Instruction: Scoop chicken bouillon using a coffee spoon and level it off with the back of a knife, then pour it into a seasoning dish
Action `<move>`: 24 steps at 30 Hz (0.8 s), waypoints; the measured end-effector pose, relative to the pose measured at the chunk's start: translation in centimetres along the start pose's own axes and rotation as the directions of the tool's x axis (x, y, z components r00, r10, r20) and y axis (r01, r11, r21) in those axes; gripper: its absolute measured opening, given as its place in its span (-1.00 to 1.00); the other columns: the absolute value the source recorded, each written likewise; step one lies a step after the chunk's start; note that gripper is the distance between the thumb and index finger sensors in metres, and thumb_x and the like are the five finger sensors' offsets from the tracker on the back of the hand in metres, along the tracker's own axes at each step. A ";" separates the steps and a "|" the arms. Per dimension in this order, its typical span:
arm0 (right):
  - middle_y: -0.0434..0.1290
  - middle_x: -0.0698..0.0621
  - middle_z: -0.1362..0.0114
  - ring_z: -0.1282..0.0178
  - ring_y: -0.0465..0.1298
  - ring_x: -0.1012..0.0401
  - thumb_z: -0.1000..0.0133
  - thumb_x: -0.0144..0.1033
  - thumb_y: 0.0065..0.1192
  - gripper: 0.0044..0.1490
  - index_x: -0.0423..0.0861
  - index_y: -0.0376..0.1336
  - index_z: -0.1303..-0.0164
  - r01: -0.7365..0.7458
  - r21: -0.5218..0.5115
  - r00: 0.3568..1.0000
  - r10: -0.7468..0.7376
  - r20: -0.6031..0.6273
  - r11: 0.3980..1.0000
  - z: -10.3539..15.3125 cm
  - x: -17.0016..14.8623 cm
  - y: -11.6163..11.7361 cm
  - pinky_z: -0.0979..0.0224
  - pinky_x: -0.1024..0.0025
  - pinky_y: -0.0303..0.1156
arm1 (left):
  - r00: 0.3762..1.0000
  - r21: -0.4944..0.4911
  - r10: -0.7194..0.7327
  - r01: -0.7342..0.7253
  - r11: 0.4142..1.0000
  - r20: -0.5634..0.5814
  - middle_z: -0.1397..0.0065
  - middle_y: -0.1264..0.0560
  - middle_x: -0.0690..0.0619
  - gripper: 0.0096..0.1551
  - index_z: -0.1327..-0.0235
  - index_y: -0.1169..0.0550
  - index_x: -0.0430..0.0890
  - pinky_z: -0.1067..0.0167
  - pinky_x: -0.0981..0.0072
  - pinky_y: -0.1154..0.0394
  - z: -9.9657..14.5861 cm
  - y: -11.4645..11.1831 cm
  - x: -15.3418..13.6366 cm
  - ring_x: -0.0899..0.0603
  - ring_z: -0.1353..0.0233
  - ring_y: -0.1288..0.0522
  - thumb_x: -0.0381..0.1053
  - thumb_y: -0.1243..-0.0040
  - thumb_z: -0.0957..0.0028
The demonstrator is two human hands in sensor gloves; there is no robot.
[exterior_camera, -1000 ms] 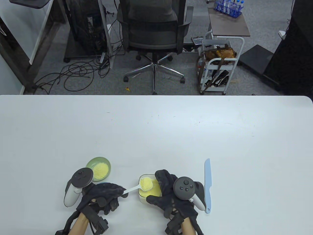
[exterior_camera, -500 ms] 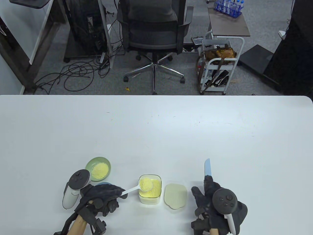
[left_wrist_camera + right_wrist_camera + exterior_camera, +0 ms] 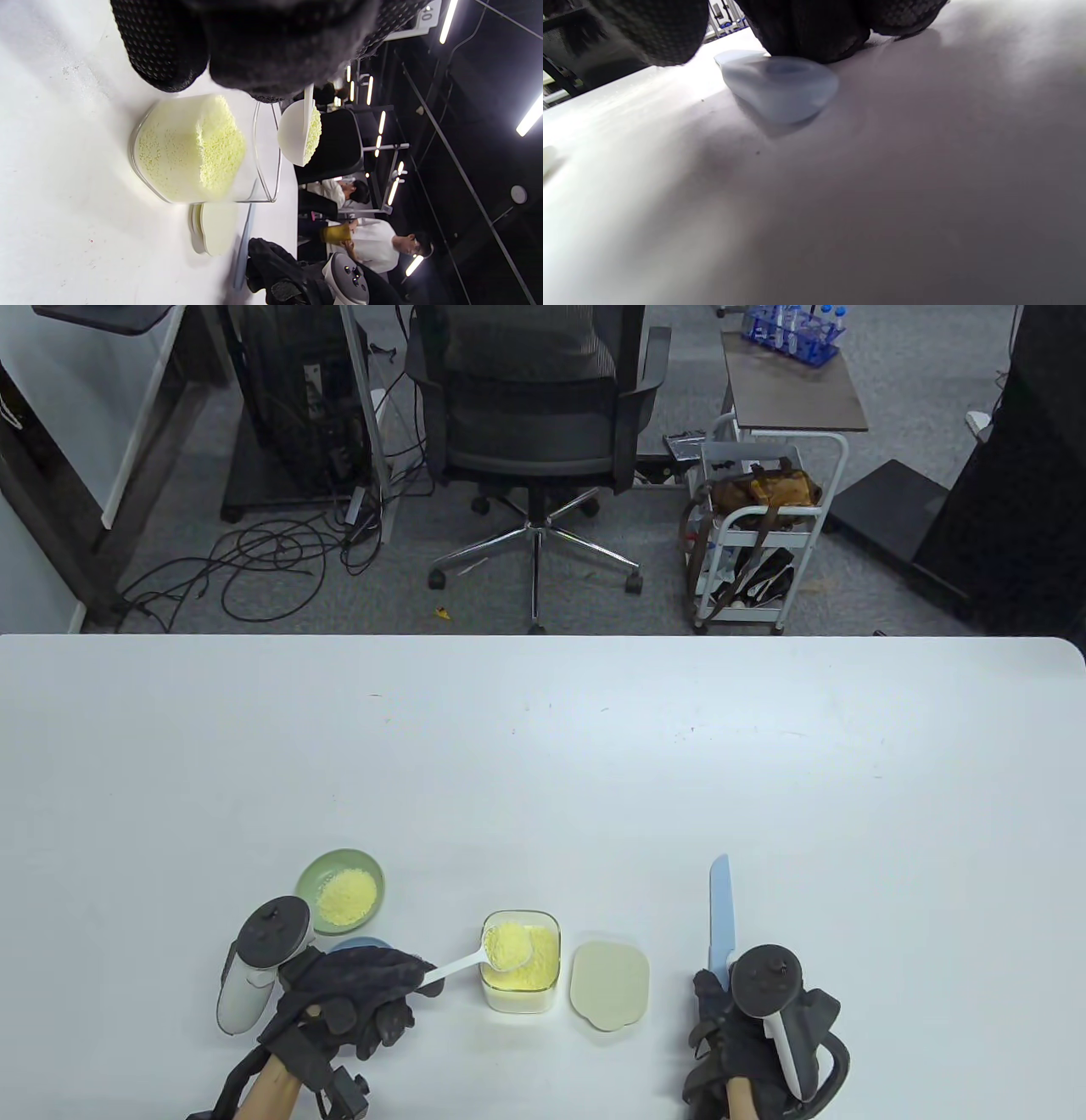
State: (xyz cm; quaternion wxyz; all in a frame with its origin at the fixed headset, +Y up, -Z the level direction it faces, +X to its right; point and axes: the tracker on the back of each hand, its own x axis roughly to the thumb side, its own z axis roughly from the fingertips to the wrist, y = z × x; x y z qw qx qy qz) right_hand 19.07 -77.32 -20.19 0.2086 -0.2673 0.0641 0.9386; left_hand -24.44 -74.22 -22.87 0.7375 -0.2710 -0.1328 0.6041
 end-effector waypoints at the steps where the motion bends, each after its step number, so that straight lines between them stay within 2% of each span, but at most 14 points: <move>1: 0.35 -0.32 -0.17 -0.11 0.25 -0.18 -0.04 -0.13 0.35 -0.30 -0.28 0.23 -0.25 -0.040 0.000 0.999 0.040 -0.002 0.999 -0.2 0.2 0.1 -0.55 -0.30 -0.27 | 1.000 0.000 -0.002 0.002 1.000 -0.001 0.68 -0.69 -0.06 -0.51 0.17 -0.67 -0.40 0.10 0.21 -0.58 0.0 0.0 0.0 0.18 0.83 -0.54 0.01 -0.22 0.01; 4: 0.36 -0.31 -0.13 -0.08 0.27 -0.17 -0.03 -0.16 0.37 -0.30 -0.29 0.22 -0.22 -0.114 0.007 0.993 0.114 -0.018 0.993 -0.5 0.9 0.2 -0.54 -0.31 -0.24 | 1.000 0.003 -0.005 0.005 1.000 -0.009 0.68 -0.69 -0.06 -0.51 0.17 -0.67 -0.40 0.10 0.21 -0.58 -0.1 0.0 -0.2 0.18 0.83 -0.54 0.01 -0.22 0.01; 6: 0.36 -0.33 -0.10 -0.06 0.28 -0.17 -0.01 -0.18 0.38 -0.30 -0.32 0.23 -0.21 -0.151 0.049 0.988 0.153 -0.032 0.987 -0.9 1.6 0.2 -0.54 -0.32 -0.23 | 1.000 0.001 -0.004 0.004 1.000 -0.011 0.68 -0.69 -0.06 -0.51 0.17 -0.67 -0.40 0.10 0.21 -0.58 -0.1 -0.1 -0.2 0.18 0.83 -0.54 0.01 -0.22 0.01; 11: 0.38 -0.32 -0.01 0.00 0.29 -0.17 -0.01 -0.18 0.38 -0.32 -0.34 0.22 -0.15 -0.140 0.147 0.988 0.148 -0.044 0.979 -1.7 2.3 0.4 -0.53 -0.33 -0.21 | 1.000 0.002 0.002 -0.002 1.000 -0.008 0.68 -0.69 -0.06 -0.51 0.17 -0.67 -0.40 0.09 0.21 -0.58 -0.1 -0.1 -0.2 0.18 0.83 -0.54 0.01 -0.22 0.01; 16: 0.41 -0.28 0.06 0.06 0.31 -0.14 -0.04 -0.20 0.33 -0.42 -0.32 0.27 -0.08 -0.179 0.111 0.984 0.177 0.027 0.978 -1.8 2.6 0.7 -0.51 -0.31 -0.16 | 1.000 -0.002 0.010 -0.010 1.000 -0.005 0.67 -0.69 -0.06 -0.51 0.17 -0.67 -0.40 0.09 0.21 -0.57 -0.1 -0.2 -0.2 0.18 0.83 -0.54 0.01 -0.22 0.01; 20: 0.41 -0.28 0.04 0.05 0.31 -0.13 -0.05 -0.20 0.33 -0.44 -0.31 0.27 -0.07 -0.097 0.128 0.993 0.088 0.073 0.987 -1.7 2.5 0.4 -0.52 -0.30 -0.16 | 1.000 -0.003 0.012 -0.012 1.000 0.001 0.67 -0.69 -0.06 -0.50 0.16 -0.66 -0.41 0.09 0.21 -0.57 -0.1 -0.3 -0.2 0.18 0.83 -0.54 0.01 -0.22 0.01; 24: 0.42 -0.28 0.06 0.08 0.33 -0.12 -0.04 -0.20 0.33 -0.45 -0.31 0.29 -0.05 0.031 0.134 0.973 -0.060 0.221 0.991 -0.3 4.0 -0.9 -0.50 -0.30 -0.13 | 1.000 0.008 0.017 -0.017 1.000 0.000 0.67 -0.69 -0.06 -0.50 0.16 -0.66 -0.41 0.08 0.21 -0.57 -0.1 -0.2 -0.3 0.18 0.83 -0.54 0.01 -0.21 0.00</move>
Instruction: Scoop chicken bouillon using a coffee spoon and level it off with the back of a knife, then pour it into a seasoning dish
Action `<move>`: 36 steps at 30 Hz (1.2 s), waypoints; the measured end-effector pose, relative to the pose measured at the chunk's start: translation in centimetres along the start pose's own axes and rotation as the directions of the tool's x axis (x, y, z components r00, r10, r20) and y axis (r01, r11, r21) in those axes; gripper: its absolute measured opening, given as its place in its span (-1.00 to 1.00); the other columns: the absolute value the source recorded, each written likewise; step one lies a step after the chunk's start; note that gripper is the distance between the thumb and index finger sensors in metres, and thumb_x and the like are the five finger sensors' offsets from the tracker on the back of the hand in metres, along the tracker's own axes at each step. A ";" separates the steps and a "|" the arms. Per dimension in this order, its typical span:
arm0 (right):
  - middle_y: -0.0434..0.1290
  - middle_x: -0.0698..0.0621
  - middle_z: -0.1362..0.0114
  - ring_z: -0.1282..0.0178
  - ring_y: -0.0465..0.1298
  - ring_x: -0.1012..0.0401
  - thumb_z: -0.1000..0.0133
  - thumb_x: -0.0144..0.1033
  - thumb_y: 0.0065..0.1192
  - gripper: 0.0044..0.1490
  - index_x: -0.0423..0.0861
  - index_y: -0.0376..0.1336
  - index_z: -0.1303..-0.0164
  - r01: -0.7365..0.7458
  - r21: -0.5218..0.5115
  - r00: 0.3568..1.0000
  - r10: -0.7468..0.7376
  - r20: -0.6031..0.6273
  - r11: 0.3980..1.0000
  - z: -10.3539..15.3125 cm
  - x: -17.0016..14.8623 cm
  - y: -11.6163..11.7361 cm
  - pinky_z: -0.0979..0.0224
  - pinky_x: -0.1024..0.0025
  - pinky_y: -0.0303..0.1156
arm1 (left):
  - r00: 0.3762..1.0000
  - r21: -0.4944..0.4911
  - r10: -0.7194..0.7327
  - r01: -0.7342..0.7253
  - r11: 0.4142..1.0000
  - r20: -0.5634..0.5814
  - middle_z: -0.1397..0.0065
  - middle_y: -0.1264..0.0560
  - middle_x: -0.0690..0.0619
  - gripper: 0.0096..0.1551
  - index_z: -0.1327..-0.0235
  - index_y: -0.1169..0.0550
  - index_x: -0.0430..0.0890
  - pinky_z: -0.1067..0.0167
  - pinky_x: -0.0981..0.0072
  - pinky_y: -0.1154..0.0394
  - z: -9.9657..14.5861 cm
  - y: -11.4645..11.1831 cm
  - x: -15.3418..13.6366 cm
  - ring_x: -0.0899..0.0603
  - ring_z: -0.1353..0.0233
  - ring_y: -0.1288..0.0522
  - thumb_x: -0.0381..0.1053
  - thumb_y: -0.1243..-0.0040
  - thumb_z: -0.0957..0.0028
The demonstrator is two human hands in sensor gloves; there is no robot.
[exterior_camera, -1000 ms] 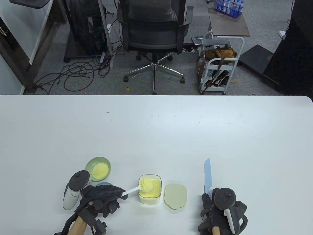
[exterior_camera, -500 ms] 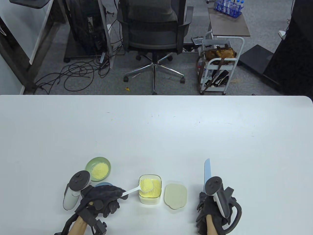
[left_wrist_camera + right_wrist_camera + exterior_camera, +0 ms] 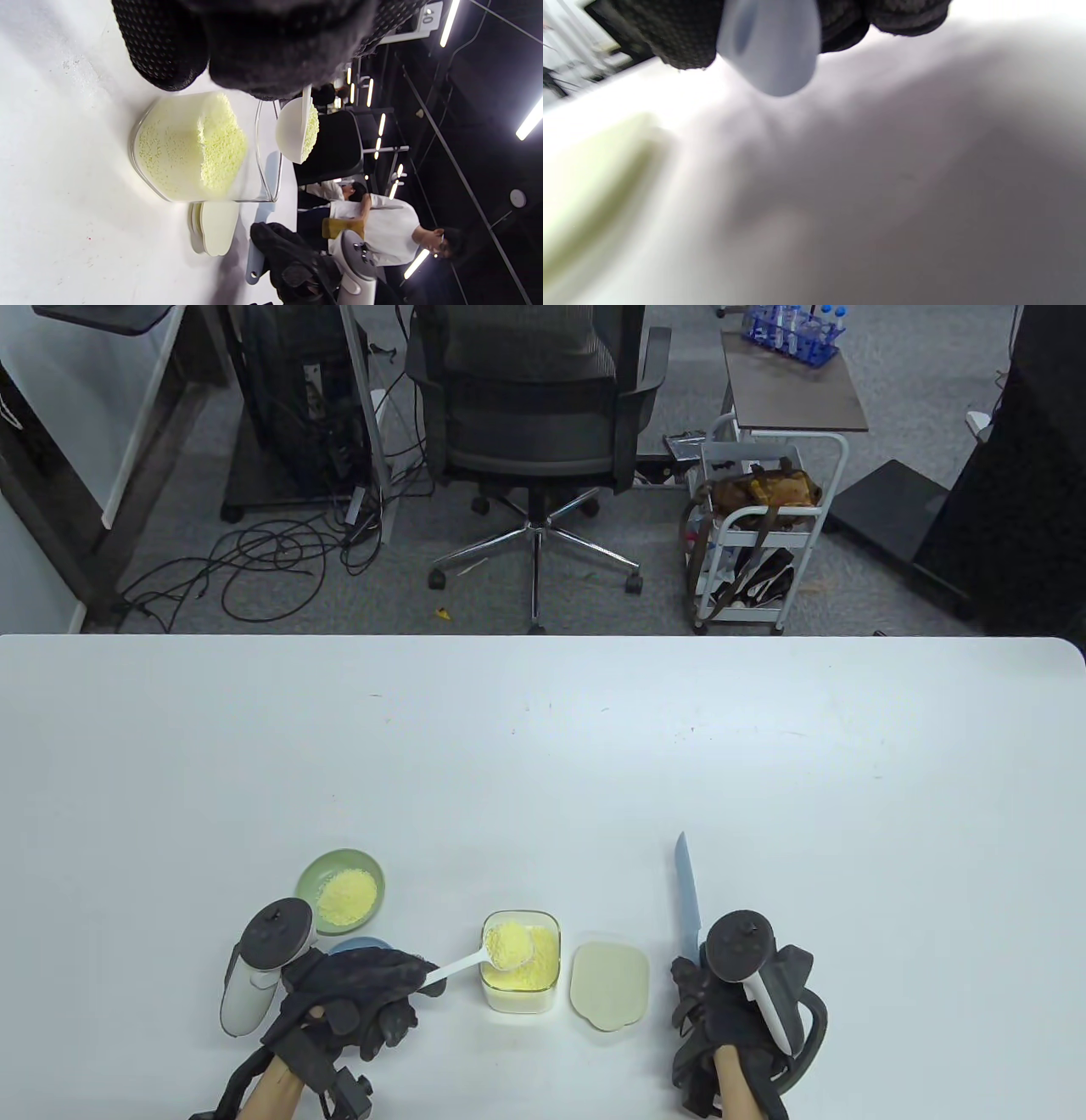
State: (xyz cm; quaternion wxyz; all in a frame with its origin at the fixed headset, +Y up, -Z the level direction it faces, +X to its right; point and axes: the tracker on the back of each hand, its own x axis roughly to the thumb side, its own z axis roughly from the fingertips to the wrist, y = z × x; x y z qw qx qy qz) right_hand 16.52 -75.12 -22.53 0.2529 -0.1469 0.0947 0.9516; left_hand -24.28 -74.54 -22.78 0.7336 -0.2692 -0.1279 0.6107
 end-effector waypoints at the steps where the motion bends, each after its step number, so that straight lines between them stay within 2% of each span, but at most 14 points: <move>1: 0.43 -0.28 0.07 0.09 0.34 -0.12 -0.04 -0.20 0.34 -0.45 -0.32 0.30 -0.04 0.036 0.003 0.998 -0.036 0.060 0.999 0.5 0.8 -0.3 -0.49 -0.31 -0.12 | 1.000 0.001 0.002 -0.002 1.000 0.000 0.67 -0.69 -0.06 -0.50 0.16 -0.66 -0.41 0.08 0.21 -0.57 0.0 0.0 0.0 0.18 0.83 -0.54 0.01 -0.21 0.00; 6: 0.45 -0.30 0.10 0.11 0.35 -0.14 -0.04 -0.21 0.37 -0.45 -0.35 0.33 -0.02 0.145 0.083 0.933 -0.164 0.321 0.986 3.5 5.1 -1.4 -0.47 -0.34 -0.09 | 1.000 0.004 0.007 -0.007 1.000 -0.001 0.67 -0.69 -0.06 -0.50 0.15 -0.65 -0.41 0.08 0.21 -0.57 0.0 0.0 0.0 0.18 0.82 -0.54 0.01 -0.21 0.00; 8: 0.47 -0.29 0.11 0.12 0.37 -0.13 -0.04 -0.21 0.38 -0.45 -0.35 0.34 -0.01 0.117 0.121 0.892 -0.158 0.423 0.986 5.0 7.4 -1.3 -0.46 -0.35 -0.07 | 1.000 0.005 0.007 -0.007 1.000 -0.003 0.67 -0.69 -0.07 -0.50 0.16 -0.65 -0.42 0.09 0.21 -0.57 0.0 -0.1 0.0 0.18 0.83 -0.54 0.00 -0.21 0.00; 13: 0.47 -0.27 0.11 0.12 0.38 -0.11 -0.05 -0.18 0.35 -0.46 -0.33 0.34 -0.01 0.037 0.203 0.834 -0.142 0.534 0.979 6.8 10.2 0.5 -0.46 -0.34 -0.04 | 1.000 0.009 0.013 -0.013 1.000 -0.002 0.68 -0.69 -0.07 -0.50 0.17 -0.65 -0.44 0.10 0.22 -0.58 0.0 0.0 0.1 0.18 0.84 -0.54 0.00 -0.21 0.00; 19: 0.48 -0.25 0.11 0.13 0.38 -0.10 -0.05 -0.16 0.35 -0.46 -0.32 0.34 0.00 -0.061 0.198 0.833 -0.060 0.551 0.978 7.0 11.3 2.0 -0.45 -0.34 -0.03 | 1.000 0.005 0.018 -0.018 1.000 0.006 0.69 -0.69 -0.07 -0.49 0.18 -0.65 -0.45 0.11 0.22 -0.58 0.1 0.0 0.1 0.18 0.85 -0.54 -0.01 -0.21 0.00; 36: 0.51 -0.26 0.16 0.18 0.42 -0.11 -0.01 -0.17 0.39 -0.47 -0.33 0.38 0.05 -0.064 0.118 0.871 -0.003 0.492 0.991 6.7 7.9 0.5 -0.41 -0.36 0.03 | 1.000 0.007 0.024 -0.024 1.000 0.005 0.69 -0.69 -0.07 -0.49 0.18 -0.65 -0.45 0.11 0.22 -0.58 0.4 0.2 0.0 0.18 0.85 -0.54 -0.01 -0.21 0.00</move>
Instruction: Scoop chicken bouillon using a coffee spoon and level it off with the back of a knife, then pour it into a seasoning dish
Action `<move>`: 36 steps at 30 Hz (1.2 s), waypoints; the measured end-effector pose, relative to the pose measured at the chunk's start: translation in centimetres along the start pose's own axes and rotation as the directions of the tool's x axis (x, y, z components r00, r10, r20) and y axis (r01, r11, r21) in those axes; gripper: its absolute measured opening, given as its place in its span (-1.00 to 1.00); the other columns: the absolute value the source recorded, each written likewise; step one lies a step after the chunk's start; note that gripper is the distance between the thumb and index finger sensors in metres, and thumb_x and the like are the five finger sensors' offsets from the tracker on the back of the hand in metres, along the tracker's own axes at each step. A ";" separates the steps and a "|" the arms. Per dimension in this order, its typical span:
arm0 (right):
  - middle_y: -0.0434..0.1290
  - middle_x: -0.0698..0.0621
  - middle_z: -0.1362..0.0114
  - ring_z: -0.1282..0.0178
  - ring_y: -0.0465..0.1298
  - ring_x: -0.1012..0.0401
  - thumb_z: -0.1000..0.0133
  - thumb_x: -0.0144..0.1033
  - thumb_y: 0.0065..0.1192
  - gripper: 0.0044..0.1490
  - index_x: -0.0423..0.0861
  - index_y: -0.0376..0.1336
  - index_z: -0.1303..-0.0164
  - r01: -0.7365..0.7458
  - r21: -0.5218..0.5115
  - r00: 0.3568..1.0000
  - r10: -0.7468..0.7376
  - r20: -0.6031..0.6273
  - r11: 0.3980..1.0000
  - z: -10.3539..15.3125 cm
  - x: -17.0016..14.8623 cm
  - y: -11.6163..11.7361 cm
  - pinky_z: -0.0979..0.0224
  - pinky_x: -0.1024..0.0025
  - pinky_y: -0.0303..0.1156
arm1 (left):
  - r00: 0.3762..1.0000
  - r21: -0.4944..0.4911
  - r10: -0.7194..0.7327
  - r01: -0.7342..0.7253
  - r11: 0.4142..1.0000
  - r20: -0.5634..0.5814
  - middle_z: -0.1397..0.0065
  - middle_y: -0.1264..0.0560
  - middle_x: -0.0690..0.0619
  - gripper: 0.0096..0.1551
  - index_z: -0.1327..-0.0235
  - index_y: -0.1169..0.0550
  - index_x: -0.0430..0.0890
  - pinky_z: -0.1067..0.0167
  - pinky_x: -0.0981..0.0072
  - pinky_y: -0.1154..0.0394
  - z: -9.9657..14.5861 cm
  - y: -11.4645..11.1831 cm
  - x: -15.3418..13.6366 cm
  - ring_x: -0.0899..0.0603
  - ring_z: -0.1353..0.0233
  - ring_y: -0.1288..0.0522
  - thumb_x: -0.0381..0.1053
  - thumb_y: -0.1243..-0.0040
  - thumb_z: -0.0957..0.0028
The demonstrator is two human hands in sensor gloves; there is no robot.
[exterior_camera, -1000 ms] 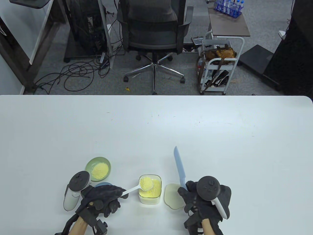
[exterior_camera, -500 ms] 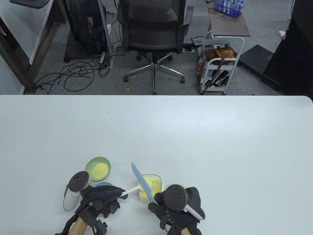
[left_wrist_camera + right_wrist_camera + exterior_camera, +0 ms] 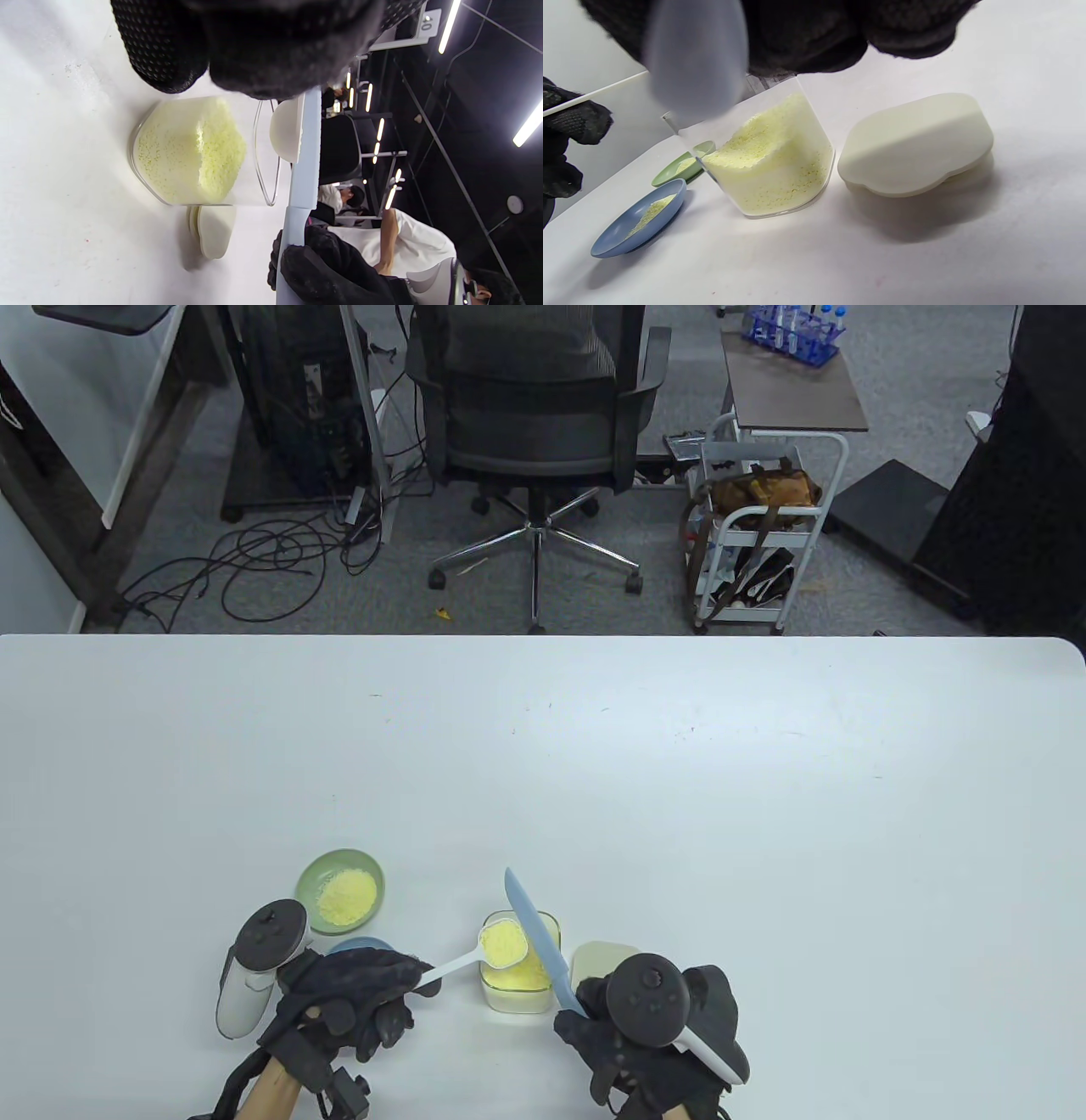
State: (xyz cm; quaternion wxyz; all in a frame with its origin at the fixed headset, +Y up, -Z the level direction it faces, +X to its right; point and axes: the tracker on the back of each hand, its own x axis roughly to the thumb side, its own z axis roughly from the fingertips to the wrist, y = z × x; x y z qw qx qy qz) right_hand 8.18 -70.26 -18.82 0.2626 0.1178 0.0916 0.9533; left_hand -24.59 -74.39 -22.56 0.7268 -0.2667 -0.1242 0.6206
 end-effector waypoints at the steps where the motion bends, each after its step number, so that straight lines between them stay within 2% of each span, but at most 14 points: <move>1: 0.51 -0.26 0.16 0.18 0.42 -0.11 -0.01 -0.18 0.39 -0.47 -0.33 0.38 0.05 0.010 -0.006 1.000 -0.010 -0.009 1.000 0.0 -0.3 -0.1 -0.41 -0.36 0.03 | 1.000 0.000 -0.001 0.001 1.000 0.001 0.69 -0.69 -0.07 -0.49 0.18 -0.65 -0.45 0.11 0.22 -0.58 0.0 0.0 0.0 0.18 0.85 -0.54 -0.01 -0.21 0.00; 4: 0.50 -0.27 0.15 0.16 0.40 -0.12 -0.01 -0.19 0.39 -0.46 -0.34 0.37 0.04 0.047 -0.055 0.997 -0.050 -0.058 0.997 -0.2 -1.5 -0.8 -0.43 -0.36 0.00 | 1.000 0.007 -0.005 0.005 1.000 0.001 0.69 -0.69 -0.07 -0.49 0.18 -0.65 -0.44 0.11 0.22 -0.58 0.0 0.1 0.0 0.18 0.85 -0.54 -0.01 -0.21 0.00; 9: 0.46 -0.29 0.11 0.12 0.36 -0.13 -0.03 -0.22 0.37 -0.47 -0.34 0.34 0.00 0.008 -0.224 0.961 -0.069 -0.267 0.975 -1.8 -5.5 -1.6 -0.47 -0.33 -0.08 | 1.000 0.014 0.000 0.000 1.000 0.002 0.69 -0.69 -0.07 -0.49 0.17 -0.65 -0.44 0.11 0.22 -0.58 0.1 0.1 0.0 0.18 0.84 -0.54 0.00 -0.21 0.00; 12: 0.45 -0.28 0.10 0.11 0.35 -0.12 -0.04 -0.21 0.35 -0.47 -0.33 0.33 -0.01 -0.085 -0.189 0.916 0.002 -0.402 0.978 -3.0 -8.2 -1.2 -0.48 -0.32 -0.09 | 1.000 0.022 0.004 -0.004 1.000 0.005 0.69 -0.69 -0.07 -0.49 0.17 -0.65 -0.44 0.11 0.22 -0.58 0.1 0.3 0.0 0.18 0.84 -0.54 0.00 -0.21 0.00; 16: 0.45 -0.27 0.09 0.11 0.35 -0.11 -0.05 -0.21 0.32 -0.48 -0.33 0.32 -0.01 -0.169 -0.120 0.861 0.087 -0.500 0.978 -3.9 -10.5 -0.3 -0.49 -0.30 -0.09 | 1.000 0.023 0.006 -0.006 1.000 0.005 0.68 -0.69 -0.07 -0.49 0.17 -0.65 -0.44 0.11 0.22 -0.58 0.2 0.3 0.1 0.18 0.84 -0.54 0.00 -0.21 0.00; 20: 0.47 -0.26 0.12 0.14 0.37 -0.10 -0.06 -0.24 0.27 -0.51 -0.35 0.35 0.02 -0.198 -0.075 0.837 0.128 -0.532 0.977 -4.0 -11.8 0.6 -0.48 -0.30 -0.05 | 1.000 0.027 0.009 -0.009 1.000 0.006 0.69 -0.69 -0.07 -0.49 0.17 -0.65 -0.44 0.11 0.22 -0.58 0.2 0.4 0.1 0.18 0.84 -0.54 -0.01 -0.21 0.00; 23: 0.48 -0.25 0.15 0.16 0.38 -0.09 -0.04 -0.23 0.27 -0.52 -0.33 0.36 0.05 -0.193 -0.104 0.837 0.108 -0.537 0.976 -3.8 -12.0 0.5 -0.47 -0.30 -0.03 | 1.000 0.027 0.009 -0.009 1.000 0.006 0.68 -0.69 -0.07 -0.49 0.17 -0.65 -0.44 0.11 0.22 -0.58 0.2 0.4 0.1 0.18 0.84 -0.54 0.00 -0.21 0.00; 25: 0.47 -0.21 0.17 0.16 0.38 -0.08 -0.02 -0.18 0.30 -0.52 -0.29 0.36 0.08 -0.209 -0.088 0.812 0.122 -0.571 0.974 -3.7 -12.3 0.2 -0.48 -0.29 -0.03 | 1.000 0.023 0.009 -0.010 1.000 0.006 0.68 -0.69 -0.07 -0.49 0.17 -0.65 -0.44 0.10 0.22 -0.58 0.2 0.4 0.1 0.18 0.84 -0.54 -0.01 -0.21 0.00; 27: 0.47 -0.17 0.18 0.16 0.38 -0.08 0.02 -0.15 0.36 -0.52 -0.26 0.36 0.13 -0.222 -0.124 0.807 0.111 -0.580 0.967 -3.5 -12.6 0.0 -0.48 -0.29 -0.03 | 1.000 0.021 0.010 -0.011 1.000 0.006 0.68 -0.69 -0.07 -0.49 0.17 -0.65 -0.44 0.10 0.22 -0.58 0.2 0.4 0.1 0.18 0.84 -0.54 0.00 -0.21 0.00; 30: 0.48 -0.16 0.16 0.14 0.38 -0.07 0.04 -0.14 0.36 -0.52 -0.24 0.36 0.12 -0.220 -0.130 0.794 0.100 -0.600 0.967 -3.2 -13.2 -0.2 -0.48 -0.28 -0.01 | 1.000 0.021 0.014 -0.014 1.000 0.010 0.68 -0.69 -0.07 -0.49 0.16 -0.65 -0.44 0.10 0.22 -0.58 0.2 0.4 0.1 0.18 0.84 -0.54 0.00 -0.21 0.00; 32: 0.47 -0.16 0.08 0.09 0.38 -0.07 0.06 -0.13 0.40 -0.45 -0.23 0.33 0.04 -0.213 -0.151 0.797 0.083 -0.599 0.965 -3.0 -13.4 -0.3 -0.50 -0.28 -0.04 | 1.000 0.021 0.015 -0.015 1.000 0.012 0.68 -0.69 -0.07 -0.50 0.16 -0.65 -0.44 0.10 0.22 -0.58 0.2 0.4 0.1 0.18 0.84 -0.54 0.00 -0.21 0.00; 34: 0.42 -0.21 -0.13 -0.08 0.35 -0.11 0.06 -0.07 0.41 -0.28 -0.22 0.26 -0.17 -0.249 -0.168 0.797 0.103 -0.595 0.954 -2.5 -13.1 -0.5 -0.53 -0.29 -0.12 | 1.000 0.019 0.015 -0.015 1.000 0.014 0.68 -0.69 -0.07 -0.49 0.16 -0.65 -0.44 0.10 0.22 -0.58 0.2 0.4 0.1 0.18 0.84 -0.54 0.00 -0.21 0.00; 36: 0.33 -0.22 -0.33 -0.22 0.29 -0.14 0.03 -0.04 0.37 -0.19 -0.19 0.17 -0.31 -0.283 -0.260 0.827 0.098 -0.554 0.923 -1.7 -12.5 -0.7 -0.56 -0.30 -0.19 | 1.000 0.021 0.021 -0.021 1.000 0.016 0.67 -0.69 -0.07 -0.49 0.16 -0.65 -0.43 0.09 0.22 -0.58 0.2 0.5 0.1 0.18 0.83 -0.54 0.00 -0.20 0.00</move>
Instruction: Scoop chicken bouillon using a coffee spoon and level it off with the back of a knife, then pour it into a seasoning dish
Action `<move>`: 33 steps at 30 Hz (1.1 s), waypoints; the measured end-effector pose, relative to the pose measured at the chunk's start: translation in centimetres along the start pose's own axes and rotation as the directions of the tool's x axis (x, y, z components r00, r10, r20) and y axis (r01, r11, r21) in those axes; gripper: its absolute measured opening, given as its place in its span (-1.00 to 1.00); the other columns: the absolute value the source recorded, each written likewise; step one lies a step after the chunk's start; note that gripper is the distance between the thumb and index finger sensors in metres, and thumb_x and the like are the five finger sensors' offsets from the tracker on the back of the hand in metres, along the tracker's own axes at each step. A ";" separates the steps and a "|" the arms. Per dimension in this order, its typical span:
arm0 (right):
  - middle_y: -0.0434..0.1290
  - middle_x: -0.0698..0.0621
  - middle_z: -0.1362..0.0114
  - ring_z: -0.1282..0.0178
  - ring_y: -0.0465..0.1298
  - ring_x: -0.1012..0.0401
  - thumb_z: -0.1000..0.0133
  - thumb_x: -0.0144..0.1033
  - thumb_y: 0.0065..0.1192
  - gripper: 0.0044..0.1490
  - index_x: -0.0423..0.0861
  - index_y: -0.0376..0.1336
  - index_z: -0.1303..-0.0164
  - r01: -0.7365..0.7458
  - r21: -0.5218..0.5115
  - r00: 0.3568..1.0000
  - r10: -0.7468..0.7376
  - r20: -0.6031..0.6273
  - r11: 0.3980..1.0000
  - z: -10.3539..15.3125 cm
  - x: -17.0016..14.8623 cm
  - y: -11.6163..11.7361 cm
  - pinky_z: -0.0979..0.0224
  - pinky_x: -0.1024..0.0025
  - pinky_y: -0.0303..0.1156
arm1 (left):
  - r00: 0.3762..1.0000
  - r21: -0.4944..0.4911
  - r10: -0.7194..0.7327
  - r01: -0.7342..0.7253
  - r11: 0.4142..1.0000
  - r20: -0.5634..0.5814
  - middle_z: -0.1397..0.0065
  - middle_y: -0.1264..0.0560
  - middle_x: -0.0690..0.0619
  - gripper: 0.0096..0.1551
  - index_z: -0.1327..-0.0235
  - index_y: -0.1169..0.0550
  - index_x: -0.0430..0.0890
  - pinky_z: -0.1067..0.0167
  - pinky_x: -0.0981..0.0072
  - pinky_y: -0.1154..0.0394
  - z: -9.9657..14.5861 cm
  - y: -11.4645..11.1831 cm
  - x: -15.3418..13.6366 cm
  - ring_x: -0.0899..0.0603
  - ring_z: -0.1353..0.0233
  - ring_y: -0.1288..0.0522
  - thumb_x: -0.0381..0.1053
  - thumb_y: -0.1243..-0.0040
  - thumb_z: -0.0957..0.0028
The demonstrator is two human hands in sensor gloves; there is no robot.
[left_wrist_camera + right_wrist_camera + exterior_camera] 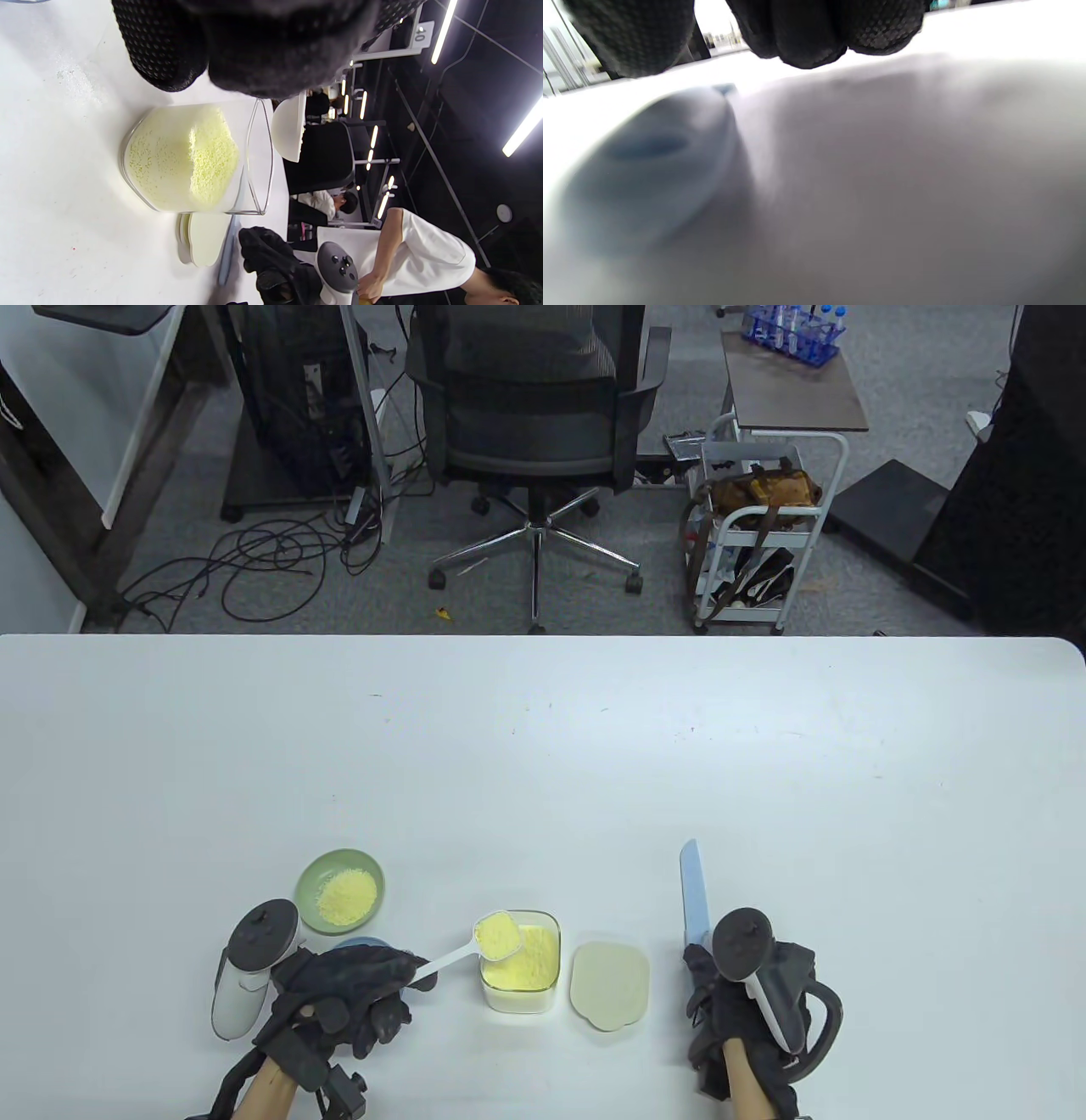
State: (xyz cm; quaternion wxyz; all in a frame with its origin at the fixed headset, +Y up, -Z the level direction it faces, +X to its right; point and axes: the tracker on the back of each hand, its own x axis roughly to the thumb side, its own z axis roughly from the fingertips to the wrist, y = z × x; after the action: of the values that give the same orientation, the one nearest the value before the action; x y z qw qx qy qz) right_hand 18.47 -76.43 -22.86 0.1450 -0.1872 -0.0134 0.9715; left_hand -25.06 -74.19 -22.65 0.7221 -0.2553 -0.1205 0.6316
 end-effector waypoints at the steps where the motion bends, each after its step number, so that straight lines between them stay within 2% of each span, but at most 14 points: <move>1: 0.26 -0.22 -0.44 -0.30 0.26 -0.16 0.01 -0.03 0.34 -0.16 -0.16 0.12 -0.37 0.032 -0.043 0.999 -0.030 0.027 0.999 0.3 0.0 -0.2 -0.57 -0.30 -0.22 | 1.000 0.003 0.004 -0.004 1.000 0.001 0.67 -0.69 -0.07 -0.49 0.16 -0.64 -0.43 0.09 0.21 -0.58 0.0 0.1 0.0 0.18 0.83 -0.54 0.00 -0.20 0.00; 3: 0.13 -0.18 -0.60 -0.42 0.18 -0.23 -0.01 0.03 0.30 -0.10 -0.10 0.04 -0.45 0.113 -0.123 0.991 -0.103 0.082 0.986 1.2 0.1 -0.6 -0.57 -0.33 -0.27 | 1.000 0.010 0.015 -0.015 1.000 0.004 0.67 -0.69 -0.07 -0.49 0.16 -0.64 -0.43 0.09 0.21 -0.57 0.1 0.3 0.0 0.18 0.83 -0.54 0.00 -0.20 0.00; 5: -0.11 -0.10 -0.74 -0.61 -0.07 -0.32 -0.02 0.13 0.23 -0.03 0.00 -0.08 -0.53 0.158 -0.115 0.983 -0.146 0.112 0.981 1.6 0.3 -0.5 -0.57 -0.36 -0.38 | 1.000 0.019 0.020 -0.021 1.000 0.011 0.68 -0.69 -0.06 -0.49 0.15 -0.64 -0.43 0.09 0.21 -0.57 0.2 0.6 0.0 0.18 0.83 -0.54 0.00 -0.20 0.00; 8: -0.44 -0.03 -0.73 -0.65 -0.36 -0.31 -0.03 0.24 0.13 0.05 0.08 -0.25 -0.55 0.174 0.025 0.978 -0.175 0.116 0.984 1.6 0.4 0.4 -0.56 -0.34 -0.51 | 0.998 0.050 0.049 -0.050 0.998 0.026 0.68 -0.68 -0.06 -0.49 0.15 -0.64 -0.43 0.09 0.21 -0.57 0.6 1.5 0.1 0.18 0.83 -0.54 0.00 -0.20 0.00; 11: -0.56 0.00 -0.69 -0.63 -0.48 -0.30 -0.05 0.29 0.06 0.07 0.11 -0.34 -0.54 0.180 0.105 0.973 -0.192 0.124 0.978 1.7 0.5 0.9 -0.55 -0.31 -0.59 | 0.994 0.108 0.091 -0.097 0.989 0.056 0.66 -0.68 -0.06 -0.49 0.13 -0.63 -0.43 0.07 0.20 -0.57 1.5 3.2 0.2 0.18 0.81 -0.54 -0.01 -0.20 -0.01; 16: -0.54 0.00 -0.71 -0.63 -0.47 -0.30 -0.05 0.28 0.07 0.07 0.09 -0.33 -0.55 0.210 0.075 0.962 -0.220 0.164 0.975 1.9 0.6 0.8 -0.55 -0.31 -0.58 | 0.999 0.282 0.051 -0.049 0.958 0.000 0.57 -0.68 -0.09 -0.48 0.04 -0.61 -0.42 0.01 0.18 -0.54 3.5 6.3 -0.1 0.18 0.74 -0.56 -0.01 -0.22 -0.01; 19: -0.53 0.01 -0.71 -0.63 -0.46 -0.29 -0.06 0.27 0.07 0.06 0.09 -0.32 -0.55 0.232 0.075 0.957 -0.241 0.164 0.970 1.9 0.3 0.7 -0.55 -0.31 -0.58 | 0.997 0.364 0.032 -0.002 0.931 -0.076 0.51 -0.68 -0.09 -0.47 -0.03 -0.59 -0.39 -0.04 0.14 -0.52 4.5 7.9 -0.7 0.18 0.68 -0.57 -0.02 -0.23 -0.01; 22: -0.51 0.01 -0.72 -0.63 -0.45 -0.30 -0.06 0.26 0.08 0.05 0.08 -0.30 -0.55 0.256 0.062 0.951 -0.263 0.164 0.965 1.9 0.0 0.6 -0.55 -0.31 -0.57 | 0.990 0.487 0.043 0.029 0.873 -0.136 0.48 -0.68 -0.10 -0.46 -0.07 -0.57 -0.38 -0.06 0.13 -0.50 5.5 9.3 -1.5 0.17 0.66 -0.58 -0.03 -0.23 0.01; 24: -0.51 0.02 -0.72 -0.63 -0.45 -0.29 -0.06 0.26 0.08 0.05 0.08 -0.30 -0.55 0.259 0.058 0.950 -0.265 0.165 0.964 1.9 -0.1 0.6 -0.55 -0.31 -0.57 | 0.985 0.530 0.060 0.035 0.847 -0.161 0.48 -0.68 -0.10 -0.45 -0.07 -0.56 -0.39 -0.06 0.12 -0.50 5.8 9.9 -2.1 0.18 0.66 -0.58 -0.04 -0.23 0.01; 29: -0.50 0.01 -0.72 -0.63 -0.43 -0.30 -0.06 0.25 0.08 0.05 0.07 -0.30 -0.55 0.255 0.056 0.950 -0.261 0.173 0.965 2.0 -0.1 0.6 -0.55 -0.32 -0.56 | 0.965 0.570 0.053 0.107 0.814 -0.257 0.42 -0.67 -0.12 -0.45 -0.11 -0.55 -0.35 -0.11 0.09 -0.47 6.0 10.5 -3.1 0.16 0.60 -0.59 -0.04 -0.24 0.03; 33: -0.50 0.01 -0.72 -0.63 -0.42 -0.30 -0.06 0.25 0.08 0.04 0.07 -0.29 -0.55 0.259 0.051 0.948 -0.264 0.181 0.965 2.0 -0.1 0.7 -0.55 -0.32 -0.55 | 0.961 0.573 0.024 0.145 0.807 -0.276 0.30 -0.64 -0.16 -0.44 -0.14 -0.54 -0.32 -0.19 0.03 -0.41 5.8 10.0 -2.9 0.13 0.49 -0.60 -0.04 -0.26 0.04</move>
State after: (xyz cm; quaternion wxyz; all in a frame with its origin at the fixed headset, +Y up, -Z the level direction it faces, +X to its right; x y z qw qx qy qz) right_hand 17.63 -77.03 -20.98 0.2729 -0.0903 -0.0384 0.9570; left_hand -36.96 -75.00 -22.62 0.7949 -0.0994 0.1721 0.5733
